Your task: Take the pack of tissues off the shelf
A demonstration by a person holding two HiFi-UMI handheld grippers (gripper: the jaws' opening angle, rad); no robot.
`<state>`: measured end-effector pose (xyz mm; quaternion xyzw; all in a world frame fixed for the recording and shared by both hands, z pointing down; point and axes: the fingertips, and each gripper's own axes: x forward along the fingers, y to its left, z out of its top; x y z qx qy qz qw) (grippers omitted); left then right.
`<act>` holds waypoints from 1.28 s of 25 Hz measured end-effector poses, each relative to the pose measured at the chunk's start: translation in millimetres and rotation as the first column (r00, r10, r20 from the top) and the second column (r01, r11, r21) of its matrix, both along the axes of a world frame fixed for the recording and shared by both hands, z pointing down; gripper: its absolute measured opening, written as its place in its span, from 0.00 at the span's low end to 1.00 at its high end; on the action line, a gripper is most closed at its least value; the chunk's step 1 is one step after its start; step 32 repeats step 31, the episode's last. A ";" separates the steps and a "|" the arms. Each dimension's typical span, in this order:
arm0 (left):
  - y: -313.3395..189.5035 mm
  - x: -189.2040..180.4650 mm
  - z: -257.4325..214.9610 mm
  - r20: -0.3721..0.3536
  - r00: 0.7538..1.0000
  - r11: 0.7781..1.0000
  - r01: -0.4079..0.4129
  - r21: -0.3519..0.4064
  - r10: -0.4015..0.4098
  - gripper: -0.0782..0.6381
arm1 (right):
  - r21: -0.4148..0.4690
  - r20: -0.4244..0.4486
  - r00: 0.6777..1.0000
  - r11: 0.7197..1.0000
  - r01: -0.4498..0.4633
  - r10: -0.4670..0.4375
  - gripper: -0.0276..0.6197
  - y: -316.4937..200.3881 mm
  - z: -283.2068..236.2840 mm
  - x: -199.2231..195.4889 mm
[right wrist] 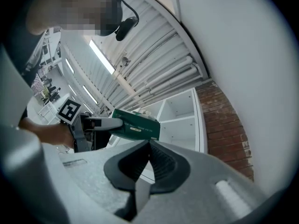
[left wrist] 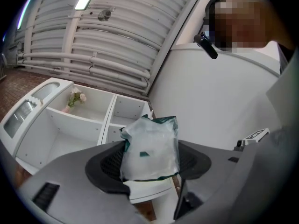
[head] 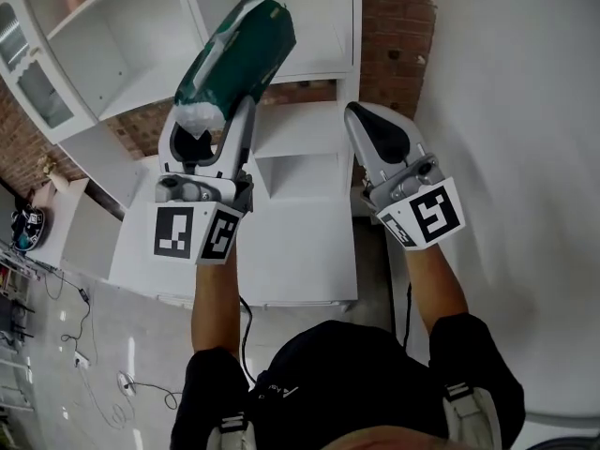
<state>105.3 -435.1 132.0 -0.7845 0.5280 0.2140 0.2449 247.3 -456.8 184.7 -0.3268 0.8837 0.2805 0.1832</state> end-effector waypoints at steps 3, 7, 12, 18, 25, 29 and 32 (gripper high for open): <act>6.1 7.2 32.9 -0.010 1.000 1.000 -0.027 -0.004 0.027 0.50 | 0.003 -0.015 1.000 1.000 -0.027 0.027 0.05 8.2 21.9 -1.3; 7.1 11.4 57.6 -0.010 0.999 0.998 -0.049 -0.028 0.049 0.50 | -0.001 -0.029 0.998 0.999 -0.053 0.053 0.04 14.1 36.5 -5.4; 5.8 9.1 65.2 -0.026 0.998 0.998 -0.051 -0.043 0.050 0.50 | -0.025 -0.037 0.998 0.998 -0.058 0.058 0.04 11.8 41.6 -5.4; 4.3 9.1 65.1 -0.009 0.999 0.997 -0.046 -0.057 0.045 0.50 | -0.043 -0.030 0.998 0.998 -0.056 0.055 0.04 9.2 41.1 -7.7; 1.9 8.1 65.0 -0.001 0.999 0.998 -0.035 -0.053 0.035 0.50 | -0.040 -0.017 0.999 0.998 -0.046 0.045 0.04 5.8 41.8 -6.5; 0.6 8.3 64.7 -0.003 0.999 0.998 -0.037 -0.051 0.037 0.50 | -0.038 -0.011 0.999 0.998 -0.043 0.042 0.04 4.8 42.1 -5.1; -0.3 8.9 64.4 -0.006 0.999 0.998 -0.041 -0.052 0.041 0.50 | -0.039 -0.009 0.999 0.998 -0.044 0.043 0.04 4.4 42.0 -3.7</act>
